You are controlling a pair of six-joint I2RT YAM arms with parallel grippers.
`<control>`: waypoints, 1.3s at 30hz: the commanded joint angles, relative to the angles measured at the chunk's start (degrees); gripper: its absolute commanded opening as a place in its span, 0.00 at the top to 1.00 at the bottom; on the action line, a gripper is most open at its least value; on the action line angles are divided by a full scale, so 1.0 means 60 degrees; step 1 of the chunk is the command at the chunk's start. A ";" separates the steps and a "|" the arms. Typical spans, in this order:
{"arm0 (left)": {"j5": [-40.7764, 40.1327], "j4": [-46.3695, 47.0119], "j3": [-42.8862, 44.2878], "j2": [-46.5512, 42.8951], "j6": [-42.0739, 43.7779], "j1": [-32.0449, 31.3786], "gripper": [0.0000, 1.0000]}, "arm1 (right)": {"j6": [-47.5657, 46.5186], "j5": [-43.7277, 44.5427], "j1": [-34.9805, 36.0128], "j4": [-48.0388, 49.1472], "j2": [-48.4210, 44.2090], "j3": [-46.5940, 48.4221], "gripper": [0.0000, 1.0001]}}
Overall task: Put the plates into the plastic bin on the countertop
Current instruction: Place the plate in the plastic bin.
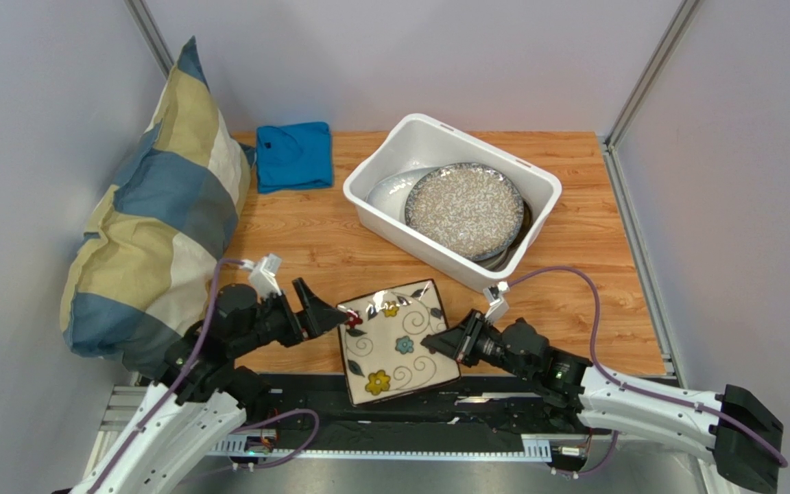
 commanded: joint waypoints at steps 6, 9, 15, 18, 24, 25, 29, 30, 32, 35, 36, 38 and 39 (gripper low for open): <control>-0.3400 -0.2932 0.2775 0.0411 0.2447 0.0210 0.01 | -0.2580 0.0133 -0.0081 -0.1710 -0.1105 0.3833 1.00; -0.3372 -0.2612 0.3462 0.0982 0.3077 0.0662 0.00 | -0.3211 -0.1118 -0.0913 -0.2196 -0.0492 0.5138 1.00; -0.1062 -0.1354 0.4021 0.2447 0.4265 0.3399 0.00 | -0.3709 -0.3831 -0.3517 -0.2182 0.1515 0.7391 1.00; 0.0405 -0.0694 0.4050 0.3121 0.4572 0.5013 0.01 | -0.3390 -0.4929 -0.5449 -0.1817 0.2335 0.8169 1.00; 0.0161 -0.0194 0.4328 0.4264 0.5524 0.5674 0.00 | -0.2101 -0.6135 -0.8283 -0.0075 0.4237 0.8744 1.00; 0.0028 -0.0120 0.4329 0.4468 0.5612 0.5660 0.00 | -0.1751 -0.6165 -0.8532 0.0421 0.4517 0.8715 1.00; -0.0499 0.0173 0.4343 0.4733 0.6008 0.5660 0.00 | -0.1732 -0.6151 -0.9281 0.0938 0.5631 0.8890 1.00; -0.0703 0.0202 0.4329 0.4792 0.6110 0.5675 0.00 | -0.1820 -0.6107 -0.9311 0.0953 0.6054 0.8949 1.00; -0.0866 0.0290 0.4285 0.4836 0.6170 0.5660 0.01 | -0.2025 -0.6063 -0.9428 0.0880 0.6422 0.9066 1.00; -0.1027 0.0553 0.3862 0.4778 0.6243 0.5675 0.00 | -0.2244 -0.5990 -0.9530 0.0939 0.6878 0.8994 1.00; -0.1086 0.0627 0.3758 0.4720 0.6287 0.5660 0.00 | -0.2318 -0.5931 -0.9560 0.0939 0.6951 0.8921 1.00; -0.1174 0.0802 0.3510 0.4690 0.6316 0.5675 0.00 | -0.2391 -0.5800 -0.9691 0.0997 0.7112 0.8789 1.00; -0.1218 0.0832 0.3450 0.4733 0.6360 0.5675 0.00 | -0.2305 -0.5828 -0.9750 0.1258 0.7200 0.8629 1.00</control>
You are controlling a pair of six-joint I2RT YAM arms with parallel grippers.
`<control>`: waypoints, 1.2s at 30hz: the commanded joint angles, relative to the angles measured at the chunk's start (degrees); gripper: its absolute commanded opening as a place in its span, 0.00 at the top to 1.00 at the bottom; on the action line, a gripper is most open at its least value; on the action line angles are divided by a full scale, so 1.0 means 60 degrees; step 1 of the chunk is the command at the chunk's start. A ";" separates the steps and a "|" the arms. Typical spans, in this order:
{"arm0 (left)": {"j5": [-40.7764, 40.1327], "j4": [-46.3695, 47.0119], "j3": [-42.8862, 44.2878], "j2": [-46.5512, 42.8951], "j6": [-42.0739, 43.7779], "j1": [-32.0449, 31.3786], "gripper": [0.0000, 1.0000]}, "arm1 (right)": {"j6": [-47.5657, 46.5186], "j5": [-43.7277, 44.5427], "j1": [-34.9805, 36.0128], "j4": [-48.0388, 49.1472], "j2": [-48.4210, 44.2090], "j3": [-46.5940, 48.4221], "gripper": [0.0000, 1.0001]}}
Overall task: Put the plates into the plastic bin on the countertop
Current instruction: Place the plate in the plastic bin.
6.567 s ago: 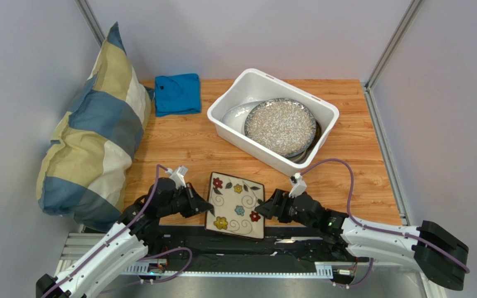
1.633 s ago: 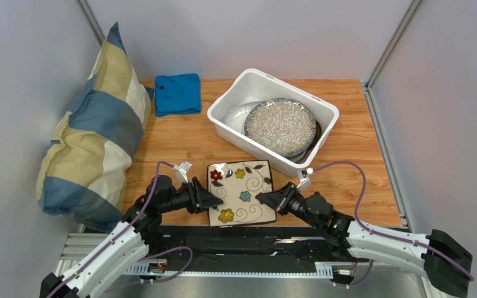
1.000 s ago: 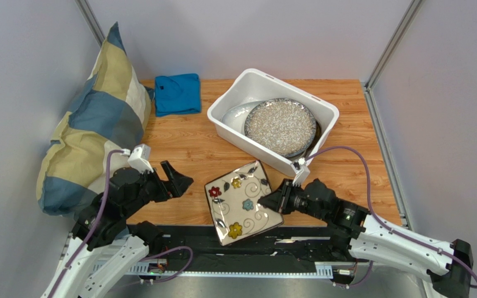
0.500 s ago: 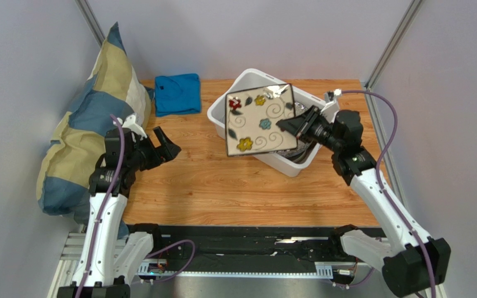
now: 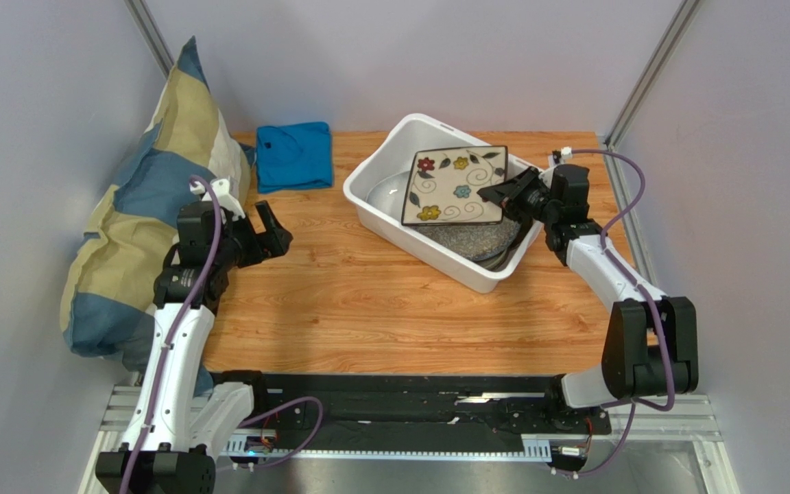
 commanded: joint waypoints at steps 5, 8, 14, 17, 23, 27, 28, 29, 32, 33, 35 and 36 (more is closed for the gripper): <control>-0.0380 0.0628 -0.0280 0.0094 0.0463 0.0068 0.01 | 0.0700 -0.0485 -0.0422 0.3351 0.0073 0.0221 1.00; -0.0439 0.0585 -0.0295 0.0094 0.0492 0.0068 0.01 | 0.0656 -0.0206 -0.0423 0.3292 0.0191 0.0075 1.00; -0.0629 0.0526 -0.0383 -0.0023 0.0551 0.0054 0.00 | 0.0729 -0.0088 -0.0437 0.3424 0.0630 -0.0130 1.00; -0.0659 0.0526 -0.0412 -0.0053 0.0551 0.0054 0.01 | 0.0612 0.0058 -0.0423 0.3366 0.0645 -0.0277 1.00; -0.0601 0.0497 -0.0427 0.0006 0.0551 0.0054 0.01 | -0.0236 0.0497 -0.0379 0.2561 0.0645 -0.0277 1.00; -0.0527 0.0526 -0.0514 -0.0023 0.0551 0.0068 0.01 | -0.1276 0.0965 -0.0218 0.1146 0.0485 0.0059 1.00; -0.0527 0.0526 -0.0529 -0.0023 0.0565 0.0068 0.00 | -0.1510 0.1155 -0.0087 0.0762 0.0455 0.0176 0.98; -0.0527 0.0526 -0.0544 -0.0038 0.0580 0.0068 0.00 | -0.1788 0.1578 -0.0028 0.0381 0.0353 0.0279 0.95; -0.0556 0.0497 -0.0588 -0.0009 0.0595 0.0054 0.00 | -0.2391 0.2369 0.0178 -0.0967 0.0206 0.0631 0.77; -0.0556 0.0497 -0.0588 -0.0009 0.0595 0.0068 0.00 | -0.2507 0.2489 0.0193 -0.1261 0.0177 0.0689 0.75; -0.0542 0.0497 -0.0588 -0.0023 0.0566 0.0054 0.00 | -0.2596 0.2738 0.0193 -0.1657 0.0045 0.0748 0.68; -0.0513 0.0526 -0.0602 -0.0023 0.0580 0.0068 0.00 | -0.2727 0.2783 0.0222 -0.1790 -0.0028 0.0763 0.65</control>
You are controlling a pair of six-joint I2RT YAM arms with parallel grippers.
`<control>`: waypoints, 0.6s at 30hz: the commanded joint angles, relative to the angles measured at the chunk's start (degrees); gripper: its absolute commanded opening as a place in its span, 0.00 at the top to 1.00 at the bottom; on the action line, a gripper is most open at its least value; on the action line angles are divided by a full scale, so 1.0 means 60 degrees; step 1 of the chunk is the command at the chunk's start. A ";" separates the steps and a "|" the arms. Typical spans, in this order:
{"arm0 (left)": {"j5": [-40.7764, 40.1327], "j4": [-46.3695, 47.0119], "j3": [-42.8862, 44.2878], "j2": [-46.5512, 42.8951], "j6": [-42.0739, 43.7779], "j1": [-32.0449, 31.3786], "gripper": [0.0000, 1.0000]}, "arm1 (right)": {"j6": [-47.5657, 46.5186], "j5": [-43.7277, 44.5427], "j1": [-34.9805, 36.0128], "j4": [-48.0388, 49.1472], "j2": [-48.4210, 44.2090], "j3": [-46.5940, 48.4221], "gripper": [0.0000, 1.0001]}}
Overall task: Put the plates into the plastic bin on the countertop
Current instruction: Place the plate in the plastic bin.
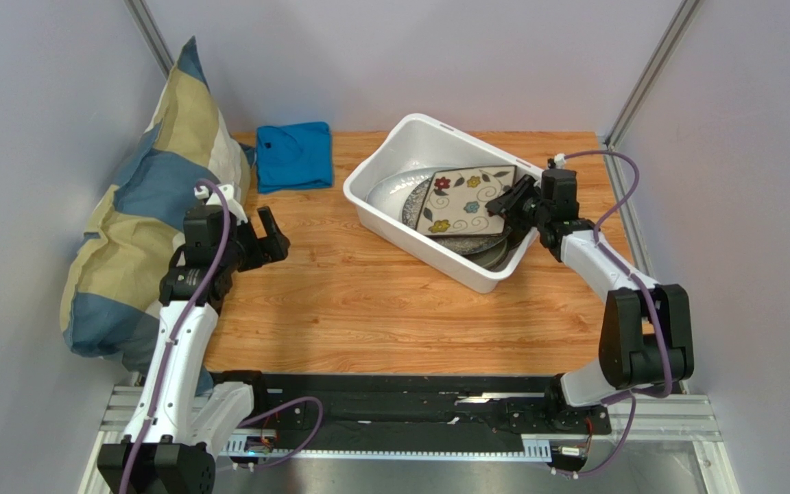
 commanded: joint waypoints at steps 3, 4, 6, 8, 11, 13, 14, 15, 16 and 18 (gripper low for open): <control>0.0165 0.0238 -0.0030 -0.0060 0.0197 0.0057 0.00 | -0.1064 0.0900 0.0109 -0.0987 -0.1045 0.0672 0.57; 0.0209 0.0224 -0.0030 -0.0030 0.0183 0.0043 0.00 | -0.1108 0.0987 0.0109 -0.1075 -0.1133 0.0672 0.48; 0.0224 0.0224 -0.0016 -0.0016 0.0183 0.0057 0.00 | -0.1182 0.1076 0.0124 -0.1353 -0.1382 0.0716 0.34; 0.0239 0.0224 -0.0030 -0.0045 0.0183 0.0057 0.00 | -0.1299 0.1324 0.0153 -0.1819 -0.1645 0.0877 0.25; 0.0239 0.0224 -0.0060 -0.0118 0.0197 0.0057 0.00 | -0.1591 0.1880 0.0226 -0.2539 -0.2084 0.1155 0.15; 0.0283 0.0238 -0.0060 -0.0147 0.0197 0.0057 0.00 | -0.1796 0.2291 0.0271 -0.2992 -0.2320 0.1301 0.09; 0.0283 0.0238 -0.0060 -0.0147 0.0197 0.0057 0.00 | -0.1855 0.2393 0.0271 -0.3125 -0.2538 0.1346 0.06; 0.0297 0.0238 -0.0060 -0.0147 0.0197 0.0057 0.00 | -0.1899 0.2510 0.0285 -0.3257 -0.2642 0.1375 0.04; 0.0312 0.0238 -0.0060 -0.0147 0.0197 0.0043 0.00 | -0.1972 0.2715 0.0271 -0.3505 -0.2759 0.1404 0.02; 0.0327 0.0238 -0.0060 -0.0177 0.0197 0.0043 0.00 | -0.2163 0.2994 0.0271 -0.3799 -0.3038 0.1551 0.00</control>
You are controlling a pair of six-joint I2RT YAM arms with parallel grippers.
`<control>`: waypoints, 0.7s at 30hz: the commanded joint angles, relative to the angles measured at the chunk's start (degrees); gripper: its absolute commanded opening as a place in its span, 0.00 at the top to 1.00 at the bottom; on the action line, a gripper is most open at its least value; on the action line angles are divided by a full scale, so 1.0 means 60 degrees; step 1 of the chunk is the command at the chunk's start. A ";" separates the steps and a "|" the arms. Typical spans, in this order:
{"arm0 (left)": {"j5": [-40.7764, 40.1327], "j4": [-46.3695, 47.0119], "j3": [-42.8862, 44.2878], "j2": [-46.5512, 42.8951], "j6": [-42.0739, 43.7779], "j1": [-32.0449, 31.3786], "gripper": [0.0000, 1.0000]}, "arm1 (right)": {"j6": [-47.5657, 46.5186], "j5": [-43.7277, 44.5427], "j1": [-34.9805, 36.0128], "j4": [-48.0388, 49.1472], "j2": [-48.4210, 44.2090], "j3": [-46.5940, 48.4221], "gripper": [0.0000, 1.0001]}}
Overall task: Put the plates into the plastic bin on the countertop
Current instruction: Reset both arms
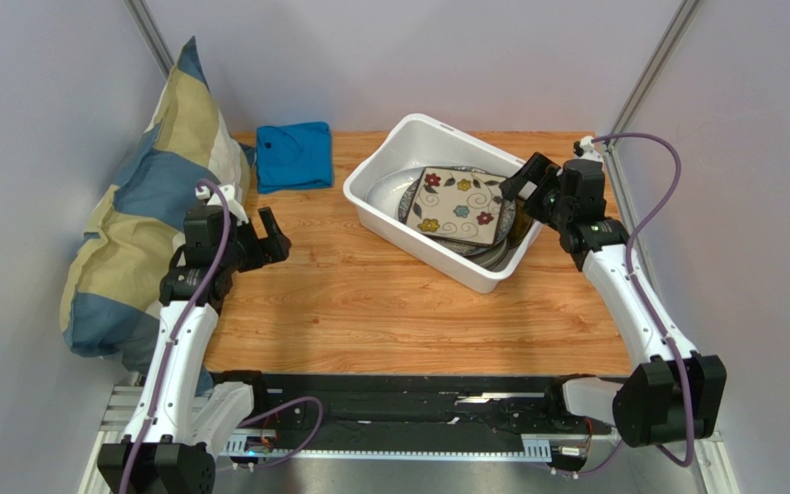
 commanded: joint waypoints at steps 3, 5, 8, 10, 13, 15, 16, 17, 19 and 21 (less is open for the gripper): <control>0.0247 0.0264 -0.0034 -0.0220 0.0197 0.0043 0.00 | -0.0925 0.0981 0.0088 -0.1303 -0.1018 0.0725 0.00; 0.0320 0.0293 -0.0005 -0.0235 0.0212 0.0057 0.00 | -0.1203 0.0981 0.0118 -0.1479 -0.1587 0.0769 0.00; 0.0554 0.0381 0.0010 -0.0352 0.0241 0.0043 0.00 | -0.2038 0.1024 0.0162 -0.1509 -0.2509 0.0609 0.00; 0.0758 0.0483 -0.0034 -0.0556 0.0300 0.0043 0.00 | -0.2609 0.1433 0.0176 -0.1596 -0.2936 0.0375 0.00; 0.1022 0.0688 -0.0107 -0.0922 0.0388 0.0043 0.00 | -0.3181 0.1830 0.0089 -0.1932 -0.3625 0.0024 0.00; 0.1198 0.0937 -0.0224 -0.1142 0.0402 0.0057 0.00 | -0.3182 0.1671 -0.0275 -0.2152 -0.3948 -0.0182 0.00; 0.1301 0.1010 -0.0268 -0.1390 0.0417 0.0057 0.00 | -0.3081 0.1466 -0.0510 -0.2226 -0.4181 -0.0473 0.00; 0.1345 0.1127 -0.0327 -0.1494 0.0432 0.0057 0.00 | -0.2993 0.1174 -0.0802 -0.2241 -0.4285 -0.0679 0.00; 0.1419 0.1230 -0.0386 -0.1758 0.0446 0.0043 0.00 | -0.2715 0.0194 -0.1813 -0.2242 -0.4592 -0.1205 0.00; 0.1390 0.1289 -0.0415 -0.1919 0.0446 0.0028 0.00 | -0.2611 -0.0334 -0.2502 -0.2168 -0.4827 -0.1485 0.00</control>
